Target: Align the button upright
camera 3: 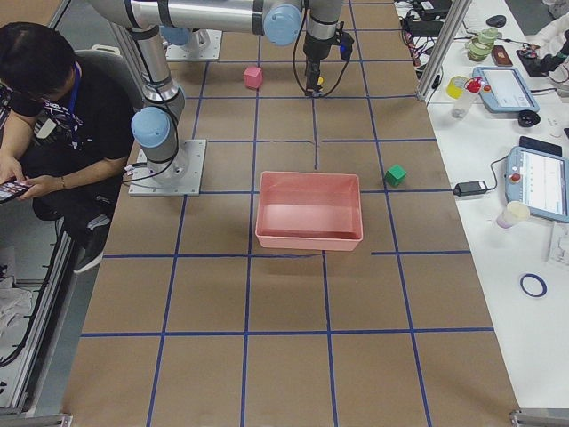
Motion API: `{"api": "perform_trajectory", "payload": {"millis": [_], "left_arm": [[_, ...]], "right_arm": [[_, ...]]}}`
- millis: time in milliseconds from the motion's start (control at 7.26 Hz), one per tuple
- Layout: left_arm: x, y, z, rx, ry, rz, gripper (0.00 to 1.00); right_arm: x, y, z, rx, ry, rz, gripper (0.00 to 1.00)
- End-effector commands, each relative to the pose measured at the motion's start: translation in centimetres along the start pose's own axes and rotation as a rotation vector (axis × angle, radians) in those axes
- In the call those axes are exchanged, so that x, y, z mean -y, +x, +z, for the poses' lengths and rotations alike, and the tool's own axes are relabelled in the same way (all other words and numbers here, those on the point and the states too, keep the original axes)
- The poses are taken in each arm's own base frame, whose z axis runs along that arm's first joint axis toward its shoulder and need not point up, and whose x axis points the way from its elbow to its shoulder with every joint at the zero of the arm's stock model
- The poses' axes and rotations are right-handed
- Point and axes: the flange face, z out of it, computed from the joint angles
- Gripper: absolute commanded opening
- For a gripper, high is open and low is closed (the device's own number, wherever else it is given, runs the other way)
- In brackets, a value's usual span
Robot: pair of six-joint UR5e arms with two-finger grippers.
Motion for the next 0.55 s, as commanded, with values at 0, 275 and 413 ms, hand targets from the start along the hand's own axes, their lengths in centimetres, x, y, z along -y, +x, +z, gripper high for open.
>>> {"api": "perform_trajectory", "payload": {"millis": [0, 275, 413], "left_arm": [[-2.0, -1.4, -2.8, 0.025, 0.026, 0.145, 1.00], [-2.0, -1.3, -5.6, 0.003, 0.182, 0.229, 1.00], [-2.3, -1.6, -5.2, 0.009, 0.181, 0.212, 1.00]], "right_arm": [[0.0, -0.1, -0.9, 0.001, 0.025, -0.003, 1.00], [0.8, -0.2, -1.6, -0.011, 0.106, 0.003, 1.00], [1.3, -0.3, -0.6, -0.010, 0.105, 0.008, 1.00]]}}
